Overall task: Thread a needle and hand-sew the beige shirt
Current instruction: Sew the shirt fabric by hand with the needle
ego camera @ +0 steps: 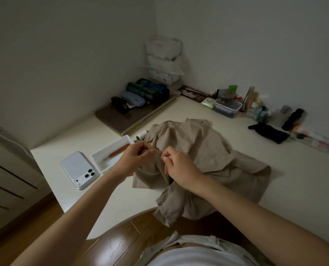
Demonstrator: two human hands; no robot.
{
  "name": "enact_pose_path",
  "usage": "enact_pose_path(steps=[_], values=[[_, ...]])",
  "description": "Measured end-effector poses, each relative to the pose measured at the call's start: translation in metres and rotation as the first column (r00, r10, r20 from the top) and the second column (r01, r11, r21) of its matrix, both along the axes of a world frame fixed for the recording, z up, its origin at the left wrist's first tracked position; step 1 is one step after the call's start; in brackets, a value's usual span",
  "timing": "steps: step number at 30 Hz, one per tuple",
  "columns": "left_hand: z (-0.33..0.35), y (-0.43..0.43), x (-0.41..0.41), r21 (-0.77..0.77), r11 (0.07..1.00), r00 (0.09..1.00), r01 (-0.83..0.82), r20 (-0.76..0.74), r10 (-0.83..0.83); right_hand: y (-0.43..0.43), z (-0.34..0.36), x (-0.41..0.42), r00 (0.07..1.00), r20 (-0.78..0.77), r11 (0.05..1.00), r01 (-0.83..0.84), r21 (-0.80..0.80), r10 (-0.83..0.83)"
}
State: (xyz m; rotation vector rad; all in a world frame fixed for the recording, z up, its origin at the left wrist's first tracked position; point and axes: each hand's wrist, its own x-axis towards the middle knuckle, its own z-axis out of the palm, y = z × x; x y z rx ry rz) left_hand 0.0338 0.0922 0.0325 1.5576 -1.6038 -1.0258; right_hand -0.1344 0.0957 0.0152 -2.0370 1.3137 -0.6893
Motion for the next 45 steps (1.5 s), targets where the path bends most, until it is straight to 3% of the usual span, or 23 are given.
enact_pose_path(steps=[12,21,32,40,45], values=[[0.0,0.003,-0.004,0.001,1.0,0.998,-0.009,-0.056,0.009,0.002,0.007,0.0,1.0,-0.022,1.0,-0.016,0.006,0.017],[0.0,0.009,-0.01,-0.132,0.989,0.995,0.062,0.089,-0.051,0.003,0.011,0.008,1.0,-0.016,0.999,0.024,0.028,-0.024],[-0.001,0.013,-0.018,-0.268,0.961,0.981,-0.067,0.158,0.112,0.007,0.015,0.012,0.978,0.197,0.977,0.022,0.212,-0.065],[-0.004,0.009,-0.018,-0.297,0.944,0.974,-0.141,0.131,0.187,0.01,0.011,0.003,0.977,0.215,0.978,-0.043,0.205,-0.002],[-0.008,0.009,-0.022,-0.283,0.953,0.982,-0.112,0.118,0.151,0.009,0.01,0.002,0.966,0.257,0.989,0.006,0.146,-0.044]])
